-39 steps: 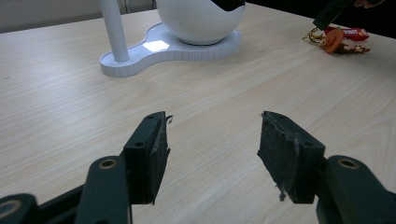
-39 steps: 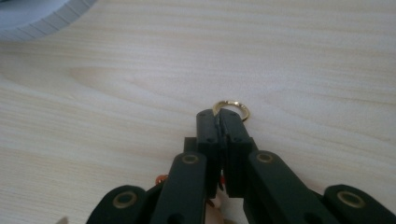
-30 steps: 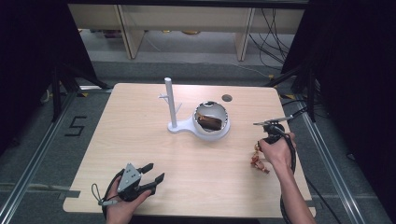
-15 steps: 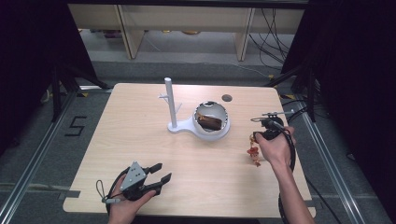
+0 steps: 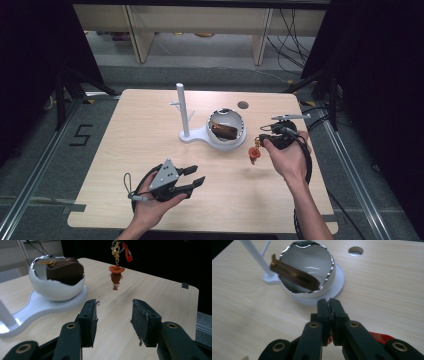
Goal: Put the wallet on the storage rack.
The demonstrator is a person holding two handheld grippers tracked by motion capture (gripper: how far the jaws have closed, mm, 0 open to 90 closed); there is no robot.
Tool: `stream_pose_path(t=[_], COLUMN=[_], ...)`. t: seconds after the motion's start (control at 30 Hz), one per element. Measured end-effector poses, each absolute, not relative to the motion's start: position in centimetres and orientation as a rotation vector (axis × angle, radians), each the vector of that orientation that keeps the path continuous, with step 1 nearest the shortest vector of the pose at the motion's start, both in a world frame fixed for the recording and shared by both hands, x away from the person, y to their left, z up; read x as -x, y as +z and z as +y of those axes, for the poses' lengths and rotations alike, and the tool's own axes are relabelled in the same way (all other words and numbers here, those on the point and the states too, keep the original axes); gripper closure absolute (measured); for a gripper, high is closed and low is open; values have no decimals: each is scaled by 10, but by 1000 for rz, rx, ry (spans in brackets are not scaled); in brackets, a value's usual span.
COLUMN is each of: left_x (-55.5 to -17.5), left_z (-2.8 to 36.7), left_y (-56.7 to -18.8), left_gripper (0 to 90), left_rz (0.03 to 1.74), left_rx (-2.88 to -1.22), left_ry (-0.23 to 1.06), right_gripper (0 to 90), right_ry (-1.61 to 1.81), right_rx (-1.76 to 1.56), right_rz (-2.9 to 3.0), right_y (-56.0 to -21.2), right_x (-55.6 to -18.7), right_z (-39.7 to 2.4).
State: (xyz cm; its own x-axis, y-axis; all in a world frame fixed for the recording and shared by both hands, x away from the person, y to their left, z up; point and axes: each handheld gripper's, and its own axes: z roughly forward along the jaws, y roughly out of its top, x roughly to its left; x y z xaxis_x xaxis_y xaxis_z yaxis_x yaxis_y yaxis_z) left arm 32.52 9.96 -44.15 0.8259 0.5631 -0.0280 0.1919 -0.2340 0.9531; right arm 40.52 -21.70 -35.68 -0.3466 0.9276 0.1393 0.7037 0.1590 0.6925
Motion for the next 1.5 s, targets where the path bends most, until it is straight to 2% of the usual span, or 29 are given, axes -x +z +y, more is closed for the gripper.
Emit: stream_pose_path(t=[0.3,0.47,0.83,1.1,1.3,1.5], left_x=[-347,-360,-376,-384,-388,-389], left_z=[81,67,53,51,53,55], left_y=[-427,-422,-418,-419,-421,-420], left_gripper=[475,463,460,480,529,602], left_rz=[561,575,584,582,555,525], left_rx=[-1787,-1771,-1782,-1777,-1776,-1764], left_ry=[354,299,278,227,224,167], right_gripper=[885,885,885,885,885,885], right_ry=[1063,1104,1159,1171,1182,1183], right_rx=[-1500,-1448,-1375,-1324,-1301,-1310], right_rz=[2180,2227,2281,2302,2311,2325], right_y=[-348,-345,-343,-343,-343,-344], right_x=[-390,-383,-373,-369,-369,-367], right_z=[-195,-181,-160,-152,-150,-148])
